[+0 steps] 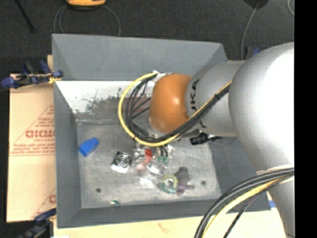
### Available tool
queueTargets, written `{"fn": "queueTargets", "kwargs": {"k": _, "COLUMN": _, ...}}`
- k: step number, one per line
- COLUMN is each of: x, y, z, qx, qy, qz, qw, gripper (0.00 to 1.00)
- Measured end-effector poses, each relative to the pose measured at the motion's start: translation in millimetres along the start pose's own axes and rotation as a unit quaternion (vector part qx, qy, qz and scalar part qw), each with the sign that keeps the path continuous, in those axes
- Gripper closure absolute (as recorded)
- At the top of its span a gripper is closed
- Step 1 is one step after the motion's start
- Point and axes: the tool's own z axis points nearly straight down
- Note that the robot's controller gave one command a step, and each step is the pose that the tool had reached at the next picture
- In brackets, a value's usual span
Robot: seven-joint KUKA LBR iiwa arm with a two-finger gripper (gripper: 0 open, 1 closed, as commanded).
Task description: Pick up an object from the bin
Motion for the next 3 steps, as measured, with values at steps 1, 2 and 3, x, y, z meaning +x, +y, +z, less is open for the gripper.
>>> {"fn": "queueTargets", "kwargs": {"k": 1, "x": -4.6, "y": 5.1, "z": 1.7, "qx": 0.004, "qy": 0.0040, "qz": -0.021, "qw": 0.9998, "gripper": 1.00}}
{"fn": "queueTargets", "kwargs": {"k": 2, "x": 4.7, "y": 43.7, "z": -188.3, "qx": 0.001, "qy": 0.0025, "qz": -0.036, "qw": 0.9993, "gripper": 1.00}}
{"fn": "queueTargets", "kwargs": {"k": 3, "x": 6.1, "y": 42.6, "z": -183.3, "qx": 0.003, "qy": 0.0066, "qz": -0.036, "qw": 0.9993, "gripper": 0.00}}
